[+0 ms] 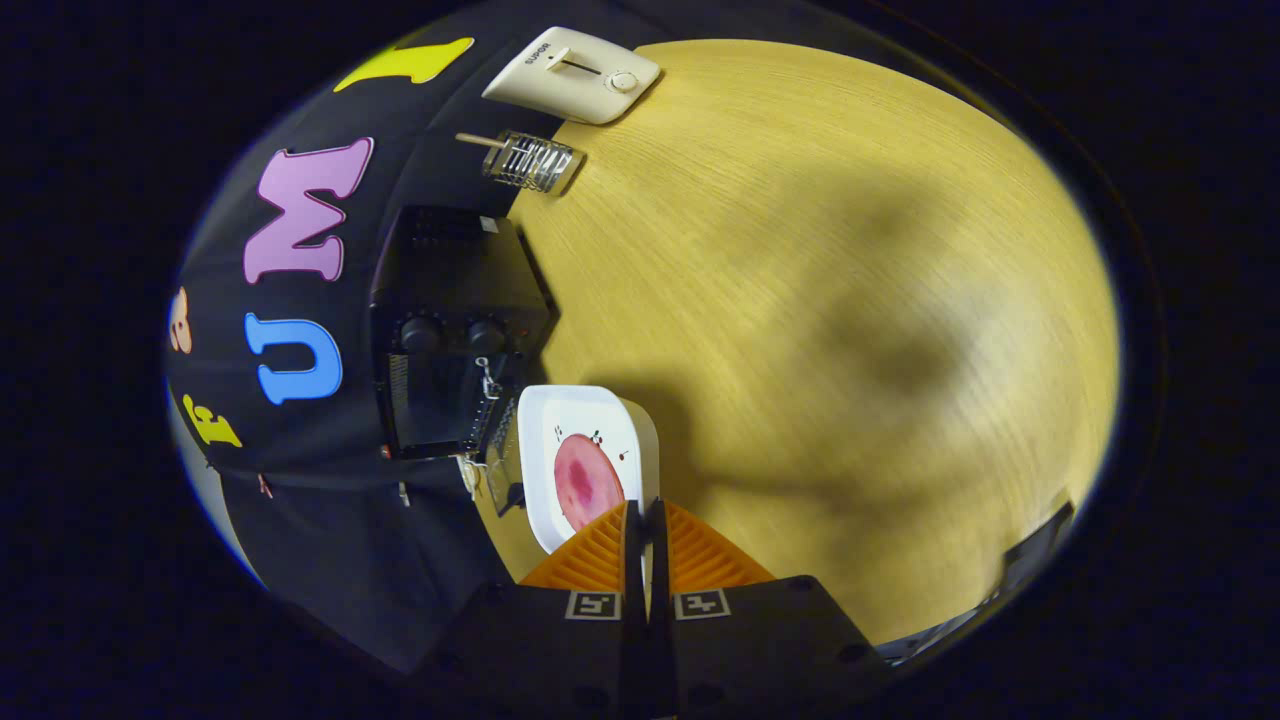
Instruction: Open the toaster oven, put the food inside, and close the toaster oven door.
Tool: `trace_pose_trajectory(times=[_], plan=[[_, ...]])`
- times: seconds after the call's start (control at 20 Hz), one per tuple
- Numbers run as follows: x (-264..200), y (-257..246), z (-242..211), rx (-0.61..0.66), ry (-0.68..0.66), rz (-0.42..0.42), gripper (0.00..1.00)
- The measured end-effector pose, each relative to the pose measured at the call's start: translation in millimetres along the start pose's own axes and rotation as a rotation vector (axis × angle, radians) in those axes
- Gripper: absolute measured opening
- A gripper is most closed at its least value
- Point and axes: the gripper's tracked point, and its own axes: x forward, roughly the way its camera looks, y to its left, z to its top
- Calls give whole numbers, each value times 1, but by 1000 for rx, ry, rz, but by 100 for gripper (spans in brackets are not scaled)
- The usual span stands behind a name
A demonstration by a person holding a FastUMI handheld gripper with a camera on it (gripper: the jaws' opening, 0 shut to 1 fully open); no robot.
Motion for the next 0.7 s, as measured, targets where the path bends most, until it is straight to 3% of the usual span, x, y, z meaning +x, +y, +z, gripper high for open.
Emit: trace_pose_trajectory(times=[0.35, 0.7], plan=[[51, 89, -56, 176, -81, 60, 5], [118, 143, -32, 355, -228, 28, 5]])
